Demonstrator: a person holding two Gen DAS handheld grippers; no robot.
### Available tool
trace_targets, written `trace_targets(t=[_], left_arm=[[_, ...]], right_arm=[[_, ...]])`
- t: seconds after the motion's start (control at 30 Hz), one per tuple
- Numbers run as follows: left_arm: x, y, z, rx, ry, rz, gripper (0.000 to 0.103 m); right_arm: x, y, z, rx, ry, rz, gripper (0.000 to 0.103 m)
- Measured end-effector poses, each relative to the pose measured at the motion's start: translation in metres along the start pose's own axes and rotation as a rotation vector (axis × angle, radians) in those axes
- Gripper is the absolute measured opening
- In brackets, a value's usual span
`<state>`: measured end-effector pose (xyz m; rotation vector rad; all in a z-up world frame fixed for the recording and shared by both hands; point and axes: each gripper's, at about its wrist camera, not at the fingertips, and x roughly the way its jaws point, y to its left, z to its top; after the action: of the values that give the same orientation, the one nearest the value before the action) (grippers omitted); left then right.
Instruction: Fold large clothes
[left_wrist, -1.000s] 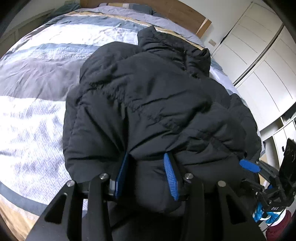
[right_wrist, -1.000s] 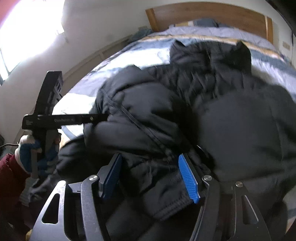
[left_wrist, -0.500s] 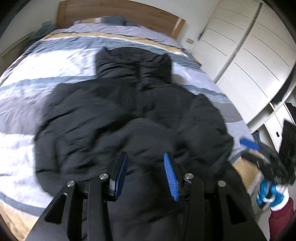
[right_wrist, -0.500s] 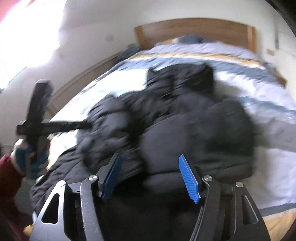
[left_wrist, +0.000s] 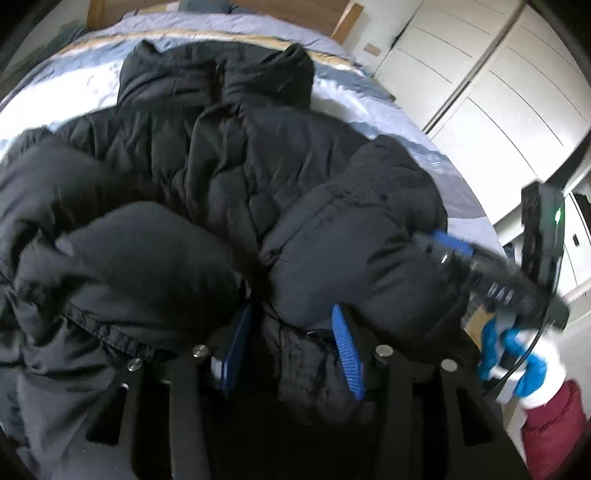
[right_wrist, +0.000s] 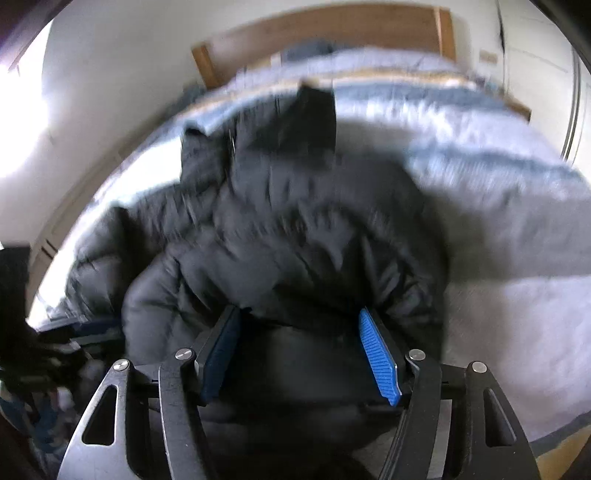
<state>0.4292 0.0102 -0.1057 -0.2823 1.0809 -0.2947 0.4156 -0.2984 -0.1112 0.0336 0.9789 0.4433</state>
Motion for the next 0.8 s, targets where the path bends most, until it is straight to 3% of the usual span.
trace_targets(t=[0.23, 0.4, 0.5, 0.63, 0.7, 0.8], left_arm=[[-0.008, -0.007, -0.001, 0.026, -0.001, 0.042, 0.044], [-0.054, -0.007, -0.013, 0.015, -0.097, 0.02, 0.044], [-0.06, 0.006, -0.03, -0.032, -0.092, 0.031, 0.044], [-0.054, 0.02, -0.045, -0.082, -0.039, 0.036, 0.044], [-0.062, 0.019, -0.047, -0.074, -0.05, 0.039, 0.044], [-0.088, 0.021, -0.042, -0.052, -0.084, 0.017, 0.044]], right_arm=[[0.008, 0.0, -0.011, 0.012, 0.017, -0.011, 0.068], [-0.041, 0.021, -0.021, -0.028, -0.056, 0.007, 0.068], [-0.06, 0.039, -0.036, -0.049, -0.073, 0.042, 0.068], [-0.045, 0.055, -0.058, -0.049, 0.006, 0.04, 0.068], [-0.036, 0.056, -0.069, -0.031, 0.053, 0.013, 0.068], [-0.047, 0.057, -0.076, -0.005, 0.055, 0.017, 0.068]])
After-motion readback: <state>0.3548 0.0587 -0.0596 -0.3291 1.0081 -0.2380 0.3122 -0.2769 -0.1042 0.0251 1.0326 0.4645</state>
